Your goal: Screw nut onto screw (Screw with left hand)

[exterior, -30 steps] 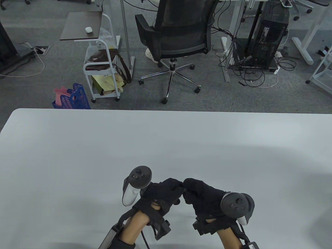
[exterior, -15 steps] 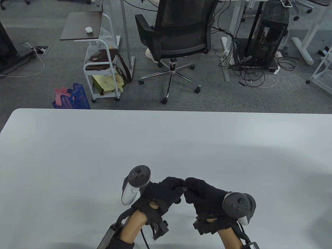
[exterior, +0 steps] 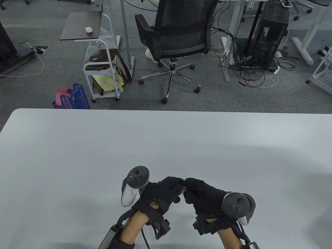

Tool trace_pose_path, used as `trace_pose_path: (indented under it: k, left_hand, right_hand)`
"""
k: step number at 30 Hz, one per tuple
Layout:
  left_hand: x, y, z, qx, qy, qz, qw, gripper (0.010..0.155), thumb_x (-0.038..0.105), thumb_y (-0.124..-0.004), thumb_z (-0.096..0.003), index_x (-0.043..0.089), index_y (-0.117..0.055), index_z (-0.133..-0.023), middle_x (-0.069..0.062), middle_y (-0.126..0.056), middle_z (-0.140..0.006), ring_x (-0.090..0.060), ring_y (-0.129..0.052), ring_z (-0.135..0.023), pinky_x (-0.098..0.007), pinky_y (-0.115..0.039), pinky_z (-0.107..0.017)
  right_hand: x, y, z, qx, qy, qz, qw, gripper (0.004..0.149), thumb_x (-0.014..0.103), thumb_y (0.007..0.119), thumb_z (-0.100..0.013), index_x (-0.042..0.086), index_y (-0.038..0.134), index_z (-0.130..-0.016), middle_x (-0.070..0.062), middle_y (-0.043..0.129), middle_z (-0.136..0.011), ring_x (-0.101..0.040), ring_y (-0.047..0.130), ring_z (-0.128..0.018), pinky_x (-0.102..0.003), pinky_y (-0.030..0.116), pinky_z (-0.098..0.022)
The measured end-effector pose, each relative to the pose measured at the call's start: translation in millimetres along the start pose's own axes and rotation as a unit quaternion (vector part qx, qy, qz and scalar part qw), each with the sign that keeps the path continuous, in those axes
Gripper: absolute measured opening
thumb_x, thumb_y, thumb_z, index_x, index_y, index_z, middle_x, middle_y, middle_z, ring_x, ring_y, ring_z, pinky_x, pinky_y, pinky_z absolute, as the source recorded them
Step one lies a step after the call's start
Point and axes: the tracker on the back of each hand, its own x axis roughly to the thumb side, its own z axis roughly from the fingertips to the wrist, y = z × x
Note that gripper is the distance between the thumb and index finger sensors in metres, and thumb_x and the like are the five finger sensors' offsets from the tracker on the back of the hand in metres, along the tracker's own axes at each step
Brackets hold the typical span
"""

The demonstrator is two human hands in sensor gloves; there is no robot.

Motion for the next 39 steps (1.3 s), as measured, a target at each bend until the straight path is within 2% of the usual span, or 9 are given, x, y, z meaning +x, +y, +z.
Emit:
trace_pose_path:
  k: [3, 5, 8, 12, 14, 19, 27, 34, 39]
  left_hand:
    - [3.9, -2.0, -0.6, -0.011, -0.003, -0.012, 1.000, 0.055, 0.037, -0.073, -0.0446, 0.003, -0.075, -0.088, -0.028, -0.079, -0.081, -0.046, -0.089, -0.056, -0.065, -0.064, -0.051]
    - [3.9, -1.3, -0.4, -0.033, -0.005, -0.017, 0.999, 0.055, 0.037, -0.073, -0.0452, 0.007, -0.067, -0.091, -0.025, -0.073, -0.086, -0.044, -0.086, -0.061, -0.063, -0.062, -0.054]
    - [1.4, -0.1, 0.5, -0.017, -0.008, 0.005, 1.000, 0.064, 0.044, -0.070, -0.0457, 0.008, -0.061, -0.098, -0.026, -0.071, -0.089, -0.044, -0.085, -0.064, -0.063, -0.062, -0.055]
    - [3.3, -0.4, 0.2, -0.002, -0.006, -0.015, 1.000, 0.056, 0.040, -0.072, -0.0450, 0.004, -0.077, -0.088, -0.028, -0.079, -0.082, -0.047, -0.089, -0.057, -0.065, -0.063, -0.052]
    - [6.1, -1.5, -0.1, -0.013, -0.008, -0.027, 1.000, 0.054, 0.036, -0.072, -0.0449, 0.004, -0.074, -0.088, -0.027, -0.078, -0.082, -0.046, -0.088, -0.057, -0.065, -0.063, -0.052]
    - [3.8, 2.5, 1.1, -0.015, -0.020, -0.001, 1.000, 0.063, 0.043, -0.071, -0.0455, 0.009, -0.060, -0.098, -0.025, -0.071, -0.089, -0.044, -0.085, -0.065, -0.063, -0.062, -0.055]
    - [6.5, -0.5, 0.2, -0.005, -0.014, -0.032, 0.999, 0.054, 0.036, -0.073, -0.0450, 0.003, -0.077, -0.088, -0.027, -0.080, -0.081, -0.046, -0.089, -0.057, -0.065, -0.064, -0.052]
    - [4.0, 1.9, 1.4, -0.006, -0.017, -0.007, 1.000, 0.065, 0.043, -0.072, -0.0453, 0.008, -0.061, -0.099, -0.026, -0.072, -0.088, -0.044, -0.086, -0.062, -0.063, -0.062, -0.054]
    - [6.2, 0.0, 1.0, -0.003, -0.009, -0.032, 0.999, 0.056, 0.038, -0.073, -0.0452, 0.002, -0.079, -0.088, -0.028, -0.083, -0.079, -0.047, -0.090, -0.054, -0.065, -0.065, -0.050]
  right_hand:
    - [-0.2, -0.1, 0.2, 0.002, -0.002, 0.003, 1.000, 0.047, 0.032, 0.093, -0.031, 0.017, 0.087, -0.075, -0.005, 0.104, -0.060, -0.013, 0.117, -0.029, -0.037, 0.103, -0.027]
    - [0.0, -0.4, 0.3, 0.000, 0.000, -0.002, 1.000, 0.047, 0.032, 0.093, -0.031, 0.017, 0.087, -0.074, -0.005, 0.104, -0.060, -0.013, 0.117, -0.029, -0.037, 0.103, -0.027]
    - [-0.1, -0.6, 0.2, -0.002, -0.001, -0.002, 1.000, 0.047, 0.033, 0.093, -0.031, 0.017, 0.087, -0.074, -0.005, 0.104, -0.060, -0.013, 0.117, -0.029, -0.037, 0.103, -0.027]
    - [-0.3, -0.9, 0.2, -0.004, -0.001, 0.000, 1.000, 0.047, 0.033, 0.093, -0.031, 0.017, 0.087, -0.074, -0.005, 0.104, -0.060, -0.013, 0.117, -0.029, -0.037, 0.103, -0.027]
    - [-0.2, -0.4, 0.7, -0.001, -0.002, 0.001, 1.000, 0.047, 0.032, 0.093, -0.031, 0.017, 0.087, -0.074, -0.005, 0.104, -0.060, -0.013, 0.117, -0.029, -0.037, 0.103, -0.027]
    - [-0.2, -0.6, 0.5, -0.003, -0.002, -0.001, 1.000, 0.047, 0.032, 0.093, -0.031, 0.017, 0.087, -0.074, -0.005, 0.104, -0.060, -0.013, 0.117, -0.029, -0.037, 0.103, -0.027]
    - [-0.4, -0.8, 0.7, -0.002, -0.003, 0.000, 1.000, 0.047, 0.032, 0.093, -0.031, 0.017, 0.087, -0.074, -0.005, 0.104, -0.060, -0.013, 0.117, -0.029, -0.037, 0.103, -0.027]
    - [-0.1, -2.0, 0.6, -0.009, -0.002, -0.003, 1.000, 0.047, 0.032, 0.093, -0.031, 0.017, 0.087, -0.074, -0.005, 0.104, -0.060, -0.013, 0.117, -0.029, -0.037, 0.104, -0.027]
    - [-0.1, -1.7, 0.6, -0.007, -0.003, -0.003, 1.000, 0.047, 0.032, 0.093, -0.031, 0.017, 0.087, -0.074, -0.005, 0.104, -0.060, -0.013, 0.117, -0.029, -0.037, 0.103, -0.027]
